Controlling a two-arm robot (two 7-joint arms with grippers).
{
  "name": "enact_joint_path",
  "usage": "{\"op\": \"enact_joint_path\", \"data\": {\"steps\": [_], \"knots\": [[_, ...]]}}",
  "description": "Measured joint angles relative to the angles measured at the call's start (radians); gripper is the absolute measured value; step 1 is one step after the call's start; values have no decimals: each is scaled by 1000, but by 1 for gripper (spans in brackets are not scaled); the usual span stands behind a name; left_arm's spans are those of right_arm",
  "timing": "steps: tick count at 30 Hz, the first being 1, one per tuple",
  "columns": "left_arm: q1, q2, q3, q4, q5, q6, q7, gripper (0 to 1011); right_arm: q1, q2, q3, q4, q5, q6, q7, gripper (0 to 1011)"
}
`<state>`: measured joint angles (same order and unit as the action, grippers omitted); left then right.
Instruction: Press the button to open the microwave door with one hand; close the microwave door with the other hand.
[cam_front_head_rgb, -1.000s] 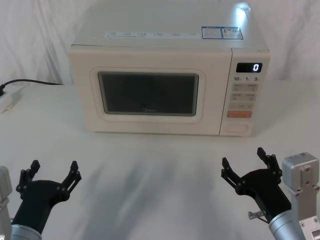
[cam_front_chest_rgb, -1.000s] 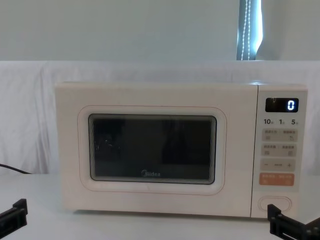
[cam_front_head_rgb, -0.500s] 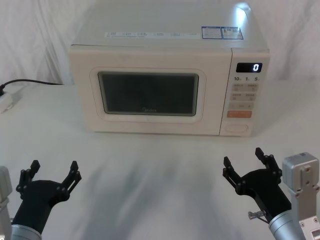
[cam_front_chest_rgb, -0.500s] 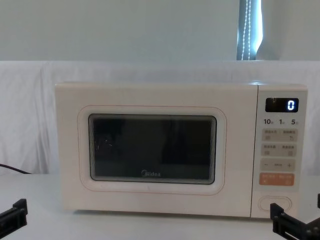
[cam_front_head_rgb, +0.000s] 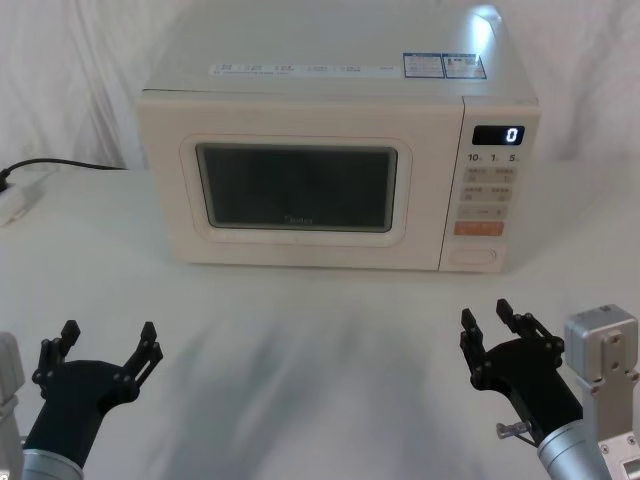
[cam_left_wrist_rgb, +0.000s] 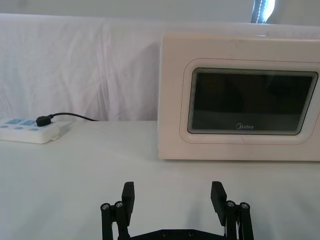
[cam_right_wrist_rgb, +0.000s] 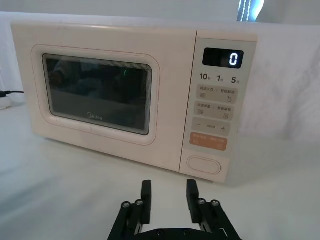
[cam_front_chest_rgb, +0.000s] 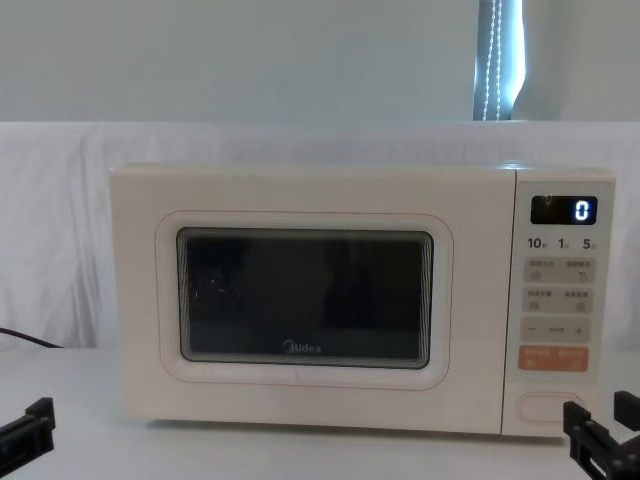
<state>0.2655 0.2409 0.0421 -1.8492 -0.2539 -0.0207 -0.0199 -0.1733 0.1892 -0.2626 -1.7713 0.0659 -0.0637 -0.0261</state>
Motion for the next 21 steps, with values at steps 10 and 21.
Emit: {"op": "enact_joint_path", "data": {"steps": [10,21], "knots": [[0,0,0,0,0,0,0,1001,0,0,0,0,0,0,0,140],[0,0,0,0,0,0,0,1001,0,0,0,0,0,0,0,0]]}}
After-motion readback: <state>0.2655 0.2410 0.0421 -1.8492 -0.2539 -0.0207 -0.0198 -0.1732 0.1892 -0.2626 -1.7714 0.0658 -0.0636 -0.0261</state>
